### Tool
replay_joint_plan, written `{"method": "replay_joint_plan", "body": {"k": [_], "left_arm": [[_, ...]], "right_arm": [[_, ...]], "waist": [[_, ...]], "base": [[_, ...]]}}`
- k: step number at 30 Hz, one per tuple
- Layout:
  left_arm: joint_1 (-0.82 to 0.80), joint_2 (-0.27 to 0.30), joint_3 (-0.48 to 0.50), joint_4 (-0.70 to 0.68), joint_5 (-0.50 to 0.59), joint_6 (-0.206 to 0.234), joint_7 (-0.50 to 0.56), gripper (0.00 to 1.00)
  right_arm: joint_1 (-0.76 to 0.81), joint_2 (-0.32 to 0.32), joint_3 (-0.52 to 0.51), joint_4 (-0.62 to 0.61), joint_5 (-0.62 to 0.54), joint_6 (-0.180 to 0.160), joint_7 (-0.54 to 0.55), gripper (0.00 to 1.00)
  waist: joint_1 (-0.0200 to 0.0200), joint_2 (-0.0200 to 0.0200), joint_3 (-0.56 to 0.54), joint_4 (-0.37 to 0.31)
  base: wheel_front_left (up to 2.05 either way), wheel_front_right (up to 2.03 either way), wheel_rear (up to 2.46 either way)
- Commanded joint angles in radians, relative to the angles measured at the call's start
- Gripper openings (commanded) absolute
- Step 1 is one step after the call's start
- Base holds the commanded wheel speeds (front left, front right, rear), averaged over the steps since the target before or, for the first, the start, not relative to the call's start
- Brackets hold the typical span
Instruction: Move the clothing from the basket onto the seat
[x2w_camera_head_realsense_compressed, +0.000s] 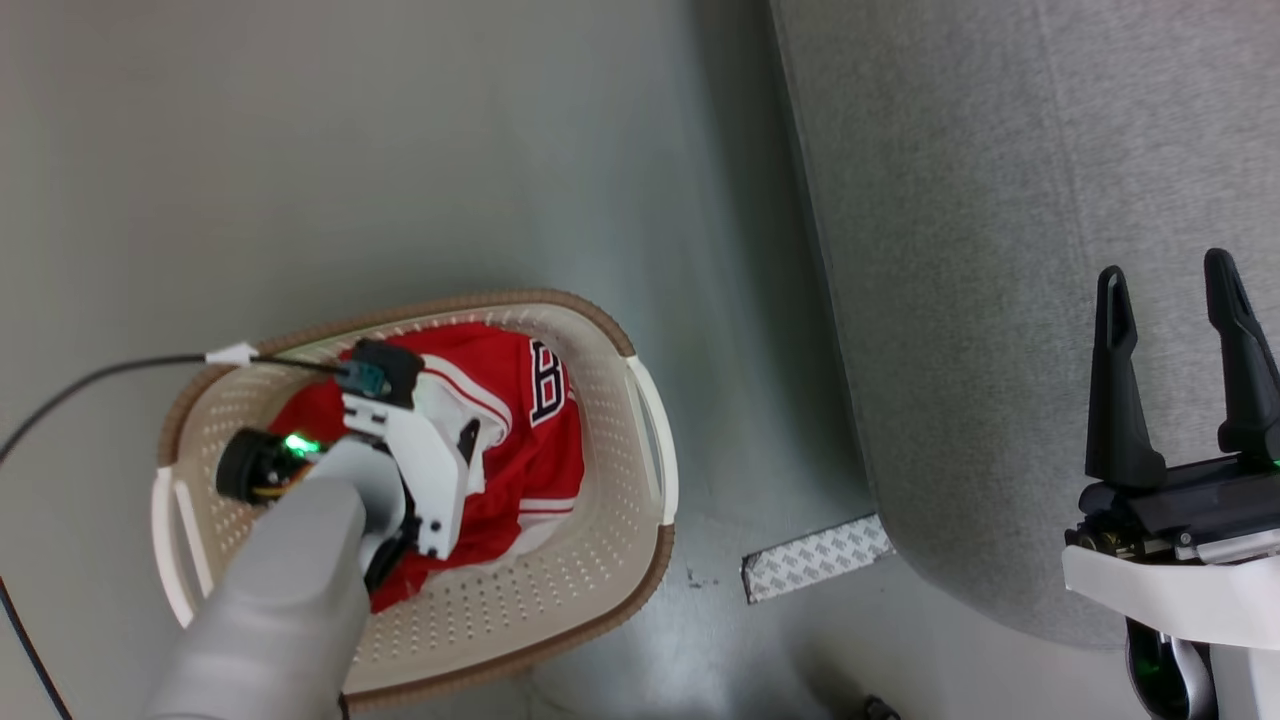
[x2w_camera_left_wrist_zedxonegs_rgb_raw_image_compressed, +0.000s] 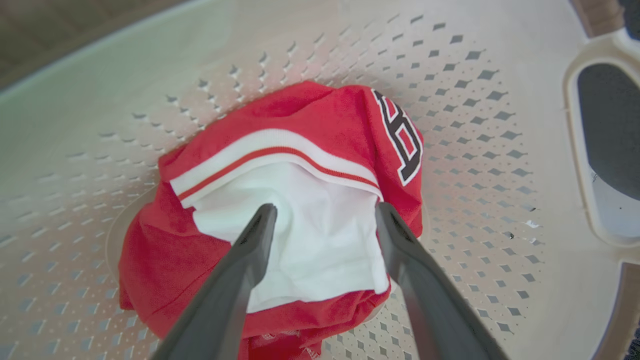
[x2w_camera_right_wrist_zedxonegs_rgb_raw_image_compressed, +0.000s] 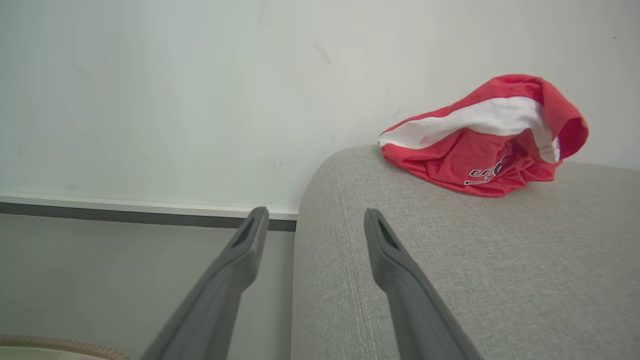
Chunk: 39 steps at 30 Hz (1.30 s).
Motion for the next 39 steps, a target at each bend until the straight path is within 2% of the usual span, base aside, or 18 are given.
{"method": "replay_joint_plan", "body": {"k": [1,8,14,22,30,31,32,33,34,36,39], "left_arm": [[-0.032,0.007,-0.004,0.01,0.011,0.003,-0.007,1.0],[-0.123,0.025,-0.027,0.05,0.035,0.013,0.005,1.0],[-0.169,0.036,-0.033,0.076,0.021,0.003,-0.025,1.0],[-0.187,0.01,-0.071,0.101,0.001,-0.006,-0.061,1.0],[-0.171,-0.024,-0.149,0.076,-0.051,-0.008,-0.092,1.0],[-0.17,-0.026,-0.163,0.07,-0.061,-0.008,-0.095,0.96],[-0.17,-0.028,-0.178,0.062,-0.071,-0.008,-0.099,0.81],[-0.172,-0.026,-0.196,0.056,-0.077,-0.008,-0.105,0.56],[-0.172,-0.024,-0.219,0.049,-0.075,-0.008,-0.109,0.4],[-0.18,-0.015,-0.248,0.039,-0.084,-0.008,-0.129,0.0],[-0.184,-0.013,-0.286,0.033,-0.106,-0.009,-0.145,0.0]], "right_arm": [[-0.016,0.0,-0.004,-0.011,-0.009,-0.003,0.001,1.0],[-0.03,0.0,0.005,-0.043,-0.012,-0.003,0.001,1.0],[-0.028,0.0,0.003,-0.08,-0.053,-0.003,0.001,1.0],[-0.01,0.0,0.012,-0.114,-0.109,-0.003,0.001,1.0],[-0.002,0.001,0.015,-0.123,-0.123,-0.003,0.001,1.0],[-0.002,0.001,0.015,-0.124,-0.125,-0.003,0.001,1.0],[-0.001,0.001,0.014,-0.125,-0.126,-0.003,0.001,1.0],[-0.001,0.0,0.014,-0.126,-0.127,-0.003,0.001,1.0],[0.0,0.0,0.014,-0.125,-0.127,-0.003,0.001,1.0],[-0.001,0.001,0.013,-0.124,-0.128,-0.003,0.001,1.0],[-0.005,0.0,0.012,-0.118,-0.125,-0.003,0.001,1.0]], "waist": [[-0.0002,0.0,0.047,-0.003],[-0.0002,0.0,0.131,0.001],[-0.0002,0.0,0.179,0.05],[-0.0002,0.0,0.22,0.11],[-0.0002,0.0,0.224,0.123],[-0.0002,0.0,0.224,0.124],[-0.0002,0.0,0.224,0.125],[-0.0002,0.0,0.225,0.125],[-0.0002,0.0,0.226,0.126],[-0.0002,0.0,0.227,0.127],[-0.0002,0.0,0.224,0.128]], "base": [[0.0,0.0,0.0],[0.03,0.03,0.03],[0.18,0.18,0.18],[0.12,0.12,0.12],[0.02,0.02,0.02],[0.03,0.03,0.03],[0.02,0.02,0.02],[0.03,0.03,0.03],[0.01,0.01,0.01],[0.0,0.0,0.0],[0.0,0.0,0.0]]}}
